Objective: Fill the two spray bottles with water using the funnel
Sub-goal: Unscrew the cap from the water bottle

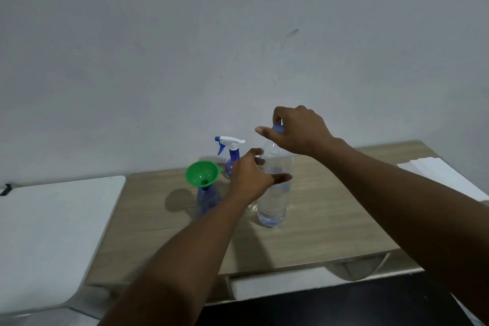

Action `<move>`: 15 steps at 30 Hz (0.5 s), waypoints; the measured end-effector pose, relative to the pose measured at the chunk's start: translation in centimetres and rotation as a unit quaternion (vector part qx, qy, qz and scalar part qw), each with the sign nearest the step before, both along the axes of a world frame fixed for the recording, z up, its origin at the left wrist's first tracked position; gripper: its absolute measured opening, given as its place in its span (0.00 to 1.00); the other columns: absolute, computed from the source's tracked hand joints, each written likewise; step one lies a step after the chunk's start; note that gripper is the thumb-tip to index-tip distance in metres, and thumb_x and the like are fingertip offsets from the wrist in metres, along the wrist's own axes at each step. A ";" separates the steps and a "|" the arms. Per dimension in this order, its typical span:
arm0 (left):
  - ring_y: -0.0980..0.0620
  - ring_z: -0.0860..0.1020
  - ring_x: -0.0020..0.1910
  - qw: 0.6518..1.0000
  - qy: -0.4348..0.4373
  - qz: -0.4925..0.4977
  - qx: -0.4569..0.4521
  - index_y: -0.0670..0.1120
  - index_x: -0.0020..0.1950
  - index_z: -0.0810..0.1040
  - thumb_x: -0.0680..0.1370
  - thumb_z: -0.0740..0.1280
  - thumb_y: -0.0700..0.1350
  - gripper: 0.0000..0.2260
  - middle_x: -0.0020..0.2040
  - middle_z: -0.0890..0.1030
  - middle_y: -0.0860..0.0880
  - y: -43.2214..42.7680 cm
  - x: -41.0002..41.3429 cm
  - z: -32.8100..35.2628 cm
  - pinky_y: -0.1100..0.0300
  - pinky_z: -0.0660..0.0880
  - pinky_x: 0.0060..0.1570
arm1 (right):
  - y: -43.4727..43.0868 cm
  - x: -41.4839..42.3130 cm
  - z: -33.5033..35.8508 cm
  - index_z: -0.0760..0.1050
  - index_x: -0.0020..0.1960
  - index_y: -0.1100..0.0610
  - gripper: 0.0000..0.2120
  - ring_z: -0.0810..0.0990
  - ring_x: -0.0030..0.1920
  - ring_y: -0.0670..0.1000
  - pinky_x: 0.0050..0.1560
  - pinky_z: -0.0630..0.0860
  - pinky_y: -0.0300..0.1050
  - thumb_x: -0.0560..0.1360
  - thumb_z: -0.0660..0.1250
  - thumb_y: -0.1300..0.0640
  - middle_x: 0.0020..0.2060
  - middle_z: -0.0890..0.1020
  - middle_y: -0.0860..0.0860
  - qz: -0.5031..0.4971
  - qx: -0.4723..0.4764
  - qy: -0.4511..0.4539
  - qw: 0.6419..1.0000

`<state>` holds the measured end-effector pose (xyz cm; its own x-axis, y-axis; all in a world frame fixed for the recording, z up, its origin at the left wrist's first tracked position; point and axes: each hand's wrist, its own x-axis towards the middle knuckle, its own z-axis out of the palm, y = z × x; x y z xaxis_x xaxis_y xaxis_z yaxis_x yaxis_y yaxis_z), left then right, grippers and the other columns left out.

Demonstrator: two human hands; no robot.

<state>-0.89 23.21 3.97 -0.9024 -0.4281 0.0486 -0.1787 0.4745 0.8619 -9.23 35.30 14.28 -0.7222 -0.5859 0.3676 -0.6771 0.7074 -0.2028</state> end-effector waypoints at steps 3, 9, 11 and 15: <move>0.54 0.80 0.54 1.000 -0.007 -0.023 0.006 0.50 0.69 0.72 0.58 0.82 0.63 0.44 0.57 0.81 0.53 -0.4 0.0 -0.3 0.56 0.78 0.57 | -0.8 0.5 1.0 0.73 0.42 0.55 0.26 0.76 0.37 0.53 0.37 0.71 0.44 0.75 0.61 0.31 0.35 0.75 0.50 -0.057 0.059 0.020 0.996; 0.53 0.81 0.56 0.998 -0.028 -0.055 -0.031 0.51 0.71 0.71 0.58 0.79 0.68 0.46 0.58 0.83 0.52 -1.4 -0.4 -0.8 0.56 0.78 0.59 | -0.8 0.9 1.6 0.69 0.48 0.54 0.14 0.75 0.44 0.55 0.44 0.67 0.47 0.80 0.62 0.43 0.42 0.77 0.51 0.006 0.098 -0.059 0.993; 0.53 0.81 0.56 0.997 -0.034 -0.063 -0.042 0.51 0.72 0.71 0.58 0.78 0.69 0.47 0.59 0.83 0.52 -1.5 -0.4 -0.8 0.57 0.78 0.59 | -0.2 0.8 2.5 0.69 0.52 0.53 0.11 0.74 0.46 0.53 0.44 0.67 0.46 0.80 0.64 0.45 0.47 0.78 0.51 0.047 0.109 -0.129 0.985; 0.51 0.81 0.58 0.995 -0.040 -0.075 -0.058 0.52 0.72 0.70 0.58 0.77 0.70 0.48 0.61 0.82 0.51 -1.4 -0.5 -0.7 0.54 0.78 0.60 | 0.7 0.5 4.0 0.69 0.62 0.52 0.21 0.75 0.52 0.53 0.50 0.73 0.49 0.77 0.66 0.39 0.54 0.77 0.50 0.042 0.155 -0.140 0.977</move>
